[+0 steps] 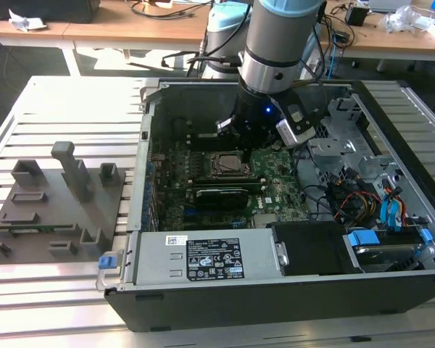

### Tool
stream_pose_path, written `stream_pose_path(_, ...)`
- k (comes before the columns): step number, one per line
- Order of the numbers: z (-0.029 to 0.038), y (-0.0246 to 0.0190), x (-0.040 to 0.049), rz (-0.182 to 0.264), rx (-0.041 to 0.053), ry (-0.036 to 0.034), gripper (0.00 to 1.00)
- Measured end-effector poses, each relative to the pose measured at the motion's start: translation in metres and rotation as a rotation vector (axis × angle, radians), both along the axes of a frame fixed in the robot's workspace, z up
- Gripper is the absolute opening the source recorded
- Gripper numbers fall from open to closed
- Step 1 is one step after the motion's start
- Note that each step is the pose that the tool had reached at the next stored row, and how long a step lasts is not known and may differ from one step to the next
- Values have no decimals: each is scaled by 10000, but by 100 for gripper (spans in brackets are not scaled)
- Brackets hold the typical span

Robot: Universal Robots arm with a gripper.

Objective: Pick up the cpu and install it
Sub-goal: 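Install the second cpu locking lever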

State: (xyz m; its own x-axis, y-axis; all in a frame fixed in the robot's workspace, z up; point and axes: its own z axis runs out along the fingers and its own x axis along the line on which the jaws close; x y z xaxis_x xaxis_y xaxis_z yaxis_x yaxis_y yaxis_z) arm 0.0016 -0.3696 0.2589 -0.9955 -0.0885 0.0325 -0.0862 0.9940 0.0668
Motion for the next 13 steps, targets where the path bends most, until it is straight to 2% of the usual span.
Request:
stream_pose_path(1, -17, -33, -1, 0, 276, 0, 11)
stream_pose_path(2, -24, -35, -16, -1, 432, 0, 11)
stream_pose_path(3, -27, -35, -30, -1, 482, 0, 11)
stream_pose_path(5, -55, -47, -71, -1, 512, -1, 11)
stream_pose_path(6, -87, -65, -105, 0, 510, 0, 11)
stream_pose_path(10, -141, -123, -147, 0, 511, 0, 11)
stream_pose_path(13, -173, -136, -192, 0, 557, 0, 11)
